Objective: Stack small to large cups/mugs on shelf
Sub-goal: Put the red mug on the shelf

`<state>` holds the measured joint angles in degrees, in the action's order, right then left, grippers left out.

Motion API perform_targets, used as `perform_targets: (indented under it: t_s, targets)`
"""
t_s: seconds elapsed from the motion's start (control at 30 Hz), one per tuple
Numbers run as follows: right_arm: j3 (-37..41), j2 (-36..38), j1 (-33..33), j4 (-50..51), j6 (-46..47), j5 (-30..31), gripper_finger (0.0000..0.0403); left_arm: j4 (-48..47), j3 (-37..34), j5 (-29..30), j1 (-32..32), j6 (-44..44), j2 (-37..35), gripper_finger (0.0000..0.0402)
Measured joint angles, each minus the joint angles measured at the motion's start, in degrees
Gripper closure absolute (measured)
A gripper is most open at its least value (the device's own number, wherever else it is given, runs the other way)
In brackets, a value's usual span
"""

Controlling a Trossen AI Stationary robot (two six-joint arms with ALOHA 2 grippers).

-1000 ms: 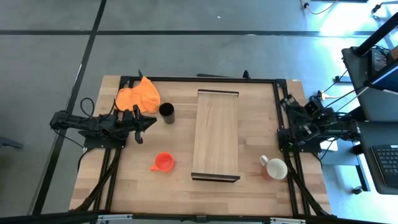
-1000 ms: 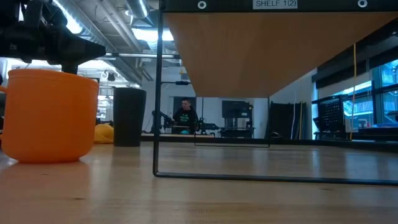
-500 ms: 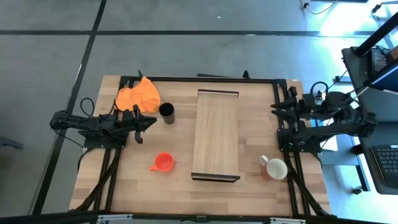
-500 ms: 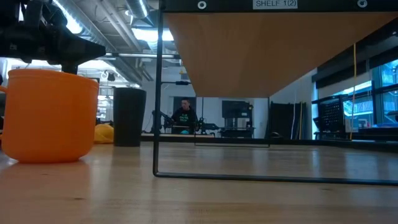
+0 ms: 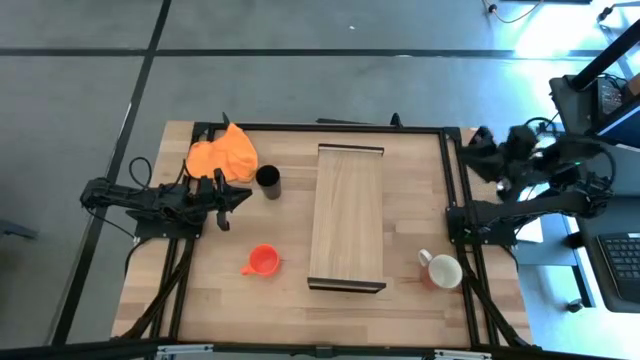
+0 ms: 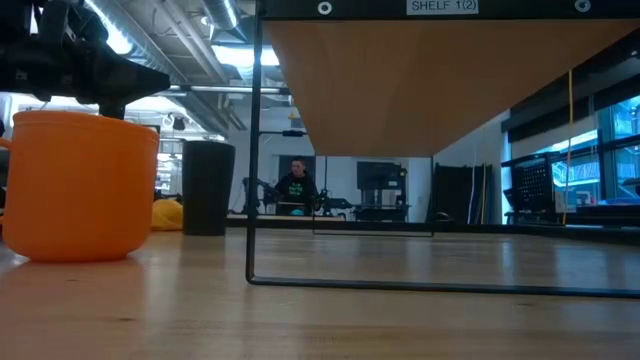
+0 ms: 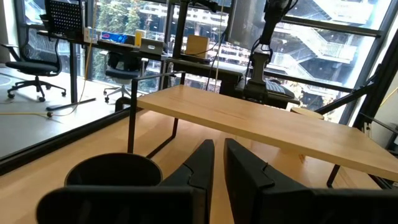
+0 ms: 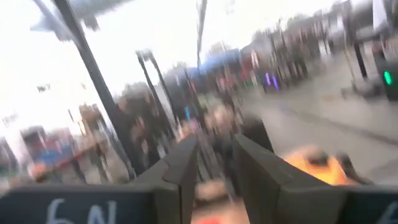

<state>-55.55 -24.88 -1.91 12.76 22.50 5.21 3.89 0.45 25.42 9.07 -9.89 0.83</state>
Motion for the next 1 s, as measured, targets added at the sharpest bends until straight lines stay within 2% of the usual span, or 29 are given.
perform_targets:
  t_s: [0.17,0.3,0.4,0.77,1.0]
  targets:
    - [0.0,-1.3,0.0,-19.4,-1.6,-0.3,0.0297,0.0,0.0,0.0,0.0,0.0,0.0,0.0371]
    - [0.0,-1.4,0.0,-25.9,1.0,-0.1,0.0297,0.0,0.0,0.0,0.0,0.0,0.0,0.0371]
    - [0.0,-1.2,0.0,-25.5,1.2,1.6,0.0297,0.0,0.0,0.0,0.0,0.0,0.0,0.0371]
    - [0.0,-2.8,0.0,-23.6,4.7,1.7,0.0297,0.0,0.0,0.0,0.0,0.0,0.0,0.0371]
    - [0.0,-6.5,0.0,-22.0,1.3,-3.6,0.0297,0.0,0.0,0.0,0.0,0.0,0.0,0.0371]
